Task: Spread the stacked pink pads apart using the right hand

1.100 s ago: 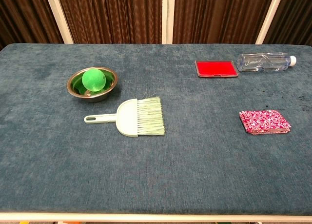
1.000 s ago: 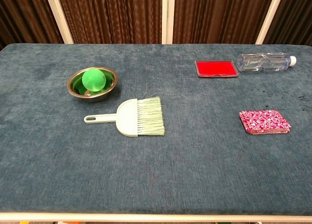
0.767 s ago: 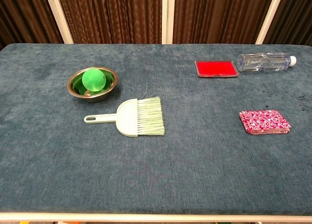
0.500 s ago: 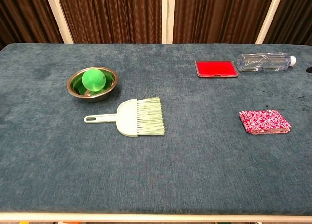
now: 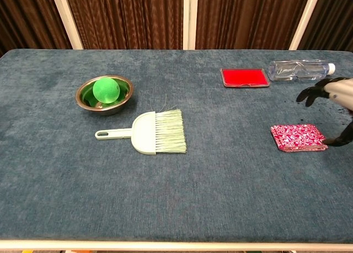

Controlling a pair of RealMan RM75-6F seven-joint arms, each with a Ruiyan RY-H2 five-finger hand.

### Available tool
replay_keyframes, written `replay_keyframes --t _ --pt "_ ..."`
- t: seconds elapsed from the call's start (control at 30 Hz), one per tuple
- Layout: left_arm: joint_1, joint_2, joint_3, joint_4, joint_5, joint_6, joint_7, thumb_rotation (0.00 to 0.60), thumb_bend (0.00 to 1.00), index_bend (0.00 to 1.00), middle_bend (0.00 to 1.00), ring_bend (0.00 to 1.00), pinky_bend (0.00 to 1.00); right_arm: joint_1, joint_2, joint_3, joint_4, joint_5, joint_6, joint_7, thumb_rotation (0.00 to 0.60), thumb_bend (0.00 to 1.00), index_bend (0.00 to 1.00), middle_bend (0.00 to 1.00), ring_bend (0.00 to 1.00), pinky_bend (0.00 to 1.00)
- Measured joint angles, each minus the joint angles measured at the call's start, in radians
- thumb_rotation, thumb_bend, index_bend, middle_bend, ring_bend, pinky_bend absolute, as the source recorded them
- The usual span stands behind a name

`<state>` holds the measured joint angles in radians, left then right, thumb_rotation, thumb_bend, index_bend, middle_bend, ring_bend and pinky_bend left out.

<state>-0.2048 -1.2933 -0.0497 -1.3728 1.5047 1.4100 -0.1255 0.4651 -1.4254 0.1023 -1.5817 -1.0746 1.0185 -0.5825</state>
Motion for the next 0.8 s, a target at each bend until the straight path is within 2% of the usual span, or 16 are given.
replay_keyframes --t 0.07,0.43,0.8 --pt "0.000 0.002 -0.002 0.002 0.000 0.002 -0.013 0.600 0.00 0.11 0.08 0.04 0.13 0.014 -0.025 -0.001 0.018 0.019 -0.009 -0.018 0.600 0.10 0.26 0.23 0.00 0.00" --pt "0.002 0.008 -0.005 0.018 -0.003 0.005 -0.048 0.600 0.00 0.11 0.08 0.04 0.13 0.057 -0.111 -0.002 0.078 0.097 -0.011 -0.067 0.600 0.10 0.26 0.24 0.00 0.00" --pt "0.005 0.007 -0.002 0.032 0.007 0.016 -0.068 0.600 0.00 0.11 0.08 0.04 0.13 0.069 -0.125 -0.012 0.082 0.110 0.010 -0.076 0.600 0.12 0.27 0.26 0.00 0.00"
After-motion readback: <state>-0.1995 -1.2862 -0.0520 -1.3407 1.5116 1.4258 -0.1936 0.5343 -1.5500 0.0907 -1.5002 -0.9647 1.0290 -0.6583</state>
